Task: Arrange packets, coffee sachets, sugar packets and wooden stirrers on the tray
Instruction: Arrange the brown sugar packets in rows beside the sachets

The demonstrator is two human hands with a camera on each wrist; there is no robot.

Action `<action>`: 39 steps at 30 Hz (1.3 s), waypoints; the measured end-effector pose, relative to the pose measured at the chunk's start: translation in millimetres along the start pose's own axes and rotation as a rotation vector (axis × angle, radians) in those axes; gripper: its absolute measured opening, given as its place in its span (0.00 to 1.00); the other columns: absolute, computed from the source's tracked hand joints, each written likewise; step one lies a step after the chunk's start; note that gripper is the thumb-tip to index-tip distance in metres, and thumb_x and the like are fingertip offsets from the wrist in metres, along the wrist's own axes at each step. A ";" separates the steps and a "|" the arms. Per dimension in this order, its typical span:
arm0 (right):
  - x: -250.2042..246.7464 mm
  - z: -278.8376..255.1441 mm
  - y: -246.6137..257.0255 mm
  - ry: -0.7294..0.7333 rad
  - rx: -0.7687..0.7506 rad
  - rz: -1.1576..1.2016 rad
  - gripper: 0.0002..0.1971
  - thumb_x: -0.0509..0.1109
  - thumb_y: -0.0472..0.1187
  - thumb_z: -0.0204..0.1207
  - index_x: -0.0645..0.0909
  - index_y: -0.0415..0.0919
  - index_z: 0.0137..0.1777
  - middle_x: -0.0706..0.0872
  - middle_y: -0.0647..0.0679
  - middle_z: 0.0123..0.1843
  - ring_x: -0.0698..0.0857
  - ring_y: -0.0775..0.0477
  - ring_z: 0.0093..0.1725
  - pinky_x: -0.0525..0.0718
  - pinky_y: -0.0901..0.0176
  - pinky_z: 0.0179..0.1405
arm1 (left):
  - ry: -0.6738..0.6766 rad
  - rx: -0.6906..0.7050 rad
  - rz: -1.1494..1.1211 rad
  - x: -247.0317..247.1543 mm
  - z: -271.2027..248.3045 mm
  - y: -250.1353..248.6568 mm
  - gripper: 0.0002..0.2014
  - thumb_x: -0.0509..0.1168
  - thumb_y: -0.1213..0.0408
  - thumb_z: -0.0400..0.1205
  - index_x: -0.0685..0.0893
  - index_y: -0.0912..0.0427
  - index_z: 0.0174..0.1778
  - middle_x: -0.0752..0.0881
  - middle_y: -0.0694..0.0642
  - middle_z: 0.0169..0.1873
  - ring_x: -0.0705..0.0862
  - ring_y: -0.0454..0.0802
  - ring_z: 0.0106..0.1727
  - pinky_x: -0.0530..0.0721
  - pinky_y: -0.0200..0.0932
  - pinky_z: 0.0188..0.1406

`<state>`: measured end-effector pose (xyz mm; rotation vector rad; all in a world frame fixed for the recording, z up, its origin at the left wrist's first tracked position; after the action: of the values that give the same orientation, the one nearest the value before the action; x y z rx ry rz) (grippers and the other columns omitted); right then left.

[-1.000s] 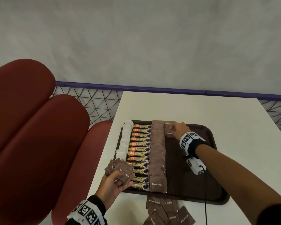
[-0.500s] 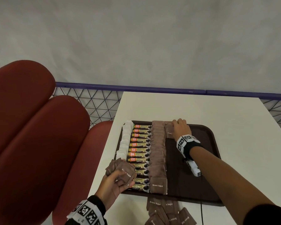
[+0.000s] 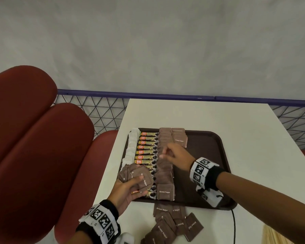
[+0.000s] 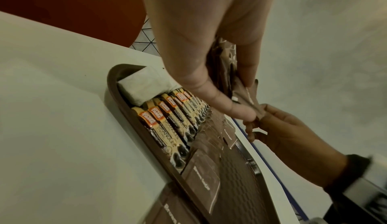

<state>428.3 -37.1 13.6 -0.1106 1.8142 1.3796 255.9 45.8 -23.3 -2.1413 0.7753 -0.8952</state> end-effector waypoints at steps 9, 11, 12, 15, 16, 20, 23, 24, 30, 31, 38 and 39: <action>57.7 -30.8 32.9 0.286 0.065 0.233 0.15 0.77 0.46 0.69 0.70 0.50 0.38 0.76 0.55 0.35 0.73 0.58 0.34 0.73 0.65 0.37 | 0.018 0.054 -0.031 18.4 -7.7 -3.5 0.12 0.66 0.76 0.78 0.83 0.61 0.55 0.90 0.64 0.45 0.90 0.56 0.44 0.90 0.50 0.41; 62.6 -29.6 29.9 0.299 0.085 0.226 0.14 0.78 0.46 0.68 0.72 0.48 0.39 0.79 0.51 0.37 0.76 0.55 0.36 0.76 0.57 0.40 | 0.019 0.063 -0.045 20.8 -9.5 -5.1 0.10 0.65 0.75 0.78 0.83 0.63 0.55 0.90 0.66 0.47 0.90 0.56 0.44 0.90 0.49 0.38; 63.4 -28.8 27.7 0.297 0.102 0.241 0.14 0.78 0.47 0.68 0.74 0.45 0.41 0.81 0.47 0.39 0.78 0.52 0.39 0.78 0.53 0.43 | 0.016 0.060 -0.058 20.9 -9.5 -5.4 0.10 0.65 0.73 0.79 0.83 0.63 0.55 0.90 0.67 0.48 0.90 0.56 0.45 0.90 0.49 0.38; 62.9 -28.3 24.7 0.295 0.142 0.332 0.19 0.78 0.42 0.68 0.78 0.31 0.52 0.85 0.43 0.45 0.83 0.49 0.45 0.82 0.50 0.50 | 0.009 0.042 -0.090 19.1 -9.2 -5.6 0.09 0.64 0.70 0.80 0.84 0.61 0.55 0.90 0.65 0.48 0.90 0.58 0.47 0.90 0.51 0.41; 63.3 -28.9 24.1 0.306 0.152 0.377 0.19 0.77 0.38 0.69 0.77 0.29 0.55 0.86 0.44 0.46 0.84 0.50 0.46 0.83 0.55 0.51 | 0.011 0.038 -0.096 18.5 -9.1 -5.7 0.09 0.63 0.69 0.80 0.84 0.61 0.55 0.90 0.65 0.49 0.90 0.59 0.47 0.90 0.52 0.43; 59.2 -29.7 21.7 0.328 0.166 0.464 0.11 0.74 0.31 0.71 0.77 0.37 0.50 0.84 0.52 0.41 0.84 0.59 0.41 0.81 0.73 0.45 | 0.004 0.029 -0.106 14.4 -7.2 -4.0 0.10 0.62 0.72 0.81 0.83 0.61 0.56 0.90 0.66 0.50 0.90 0.62 0.47 0.90 0.53 0.43; 42.8 -24.5 7.5 0.215 0.195 0.468 0.10 0.75 0.31 0.69 0.78 0.44 0.40 0.81 0.52 0.34 0.80 0.64 0.31 0.77 0.76 0.36 | -0.026 0.028 -0.117 9.0 -3.7 -0.5 0.13 0.63 0.75 0.80 0.81 0.63 0.60 0.89 0.67 0.50 0.90 0.61 0.46 0.90 0.53 0.40; 35.4 -22.8 1.2 0.162 0.208 0.472 0.10 0.75 0.31 0.69 0.78 0.44 0.38 0.80 0.52 0.33 0.78 0.63 0.30 0.76 0.76 0.34 | -0.036 0.028 -0.123 7.1 -2.4 0.6 0.14 0.63 0.75 0.80 0.81 0.63 0.60 0.89 0.67 0.50 0.90 0.61 0.46 0.90 0.54 0.40; -20.1 -12.7 -60.4 -0.172 0.368 0.446 0.05 0.73 0.34 0.73 0.79 0.43 0.42 0.83 0.45 0.44 0.82 0.48 0.43 0.80 0.66 0.36 | -0.043 0.033 -0.132 0.3 3.5 1.3 0.15 0.62 0.77 0.79 0.80 0.61 0.60 0.89 0.67 0.51 0.89 0.63 0.49 0.90 0.53 0.37; -32.9 -11.0 -77.3 -0.245 0.416 0.385 0.05 0.73 0.36 0.73 0.79 0.44 0.42 0.84 0.44 0.47 0.84 0.44 0.47 0.81 0.60 0.42 | -0.048 0.032 -0.133 -1.8 4.3 1.5 0.15 0.62 0.77 0.79 0.80 0.60 0.60 0.89 0.66 0.51 0.88 0.64 0.50 0.90 0.53 0.37; -64.3 3.0 -139.1 -0.325 0.663 0.078 0.10 0.73 0.36 0.72 0.84 0.34 0.51 0.86 0.39 0.49 0.84 0.40 0.52 0.77 0.58 0.48 | -0.078 0.021 -0.127 -19.0 8.9 3.5 0.16 0.63 0.77 0.79 0.80 0.60 0.61 0.89 0.66 0.53 0.87 0.64 0.53 0.90 0.54 0.38; -62.4 5.6 -140.6 -0.309 0.681 0.053 0.10 0.73 0.37 0.72 0.84 0.34 0.51 0.86 0.39 0.52 0.84 0.40 0.54 0.78 0.57 0.50 | -0.080 0.025 -0.127 -20.9 9.3 3.3 0.16 0.63 0.77 0.79 0.80 0.59 0.61 0.89 0.66 0.53 0.87 0.64 0.53 0.90 0.54 0.39</action>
<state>545.3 -112.1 -52.6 0.4830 1.9213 0.6985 250.0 62.3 -38.4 -2.2101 0.5909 -0.8731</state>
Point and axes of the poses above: each hand's wrist, its own z-axis towards the middle knuckle, its own x-axis out of the palm, y = z × x, the point moved 10 cm from there along z, towards the middle knuckle
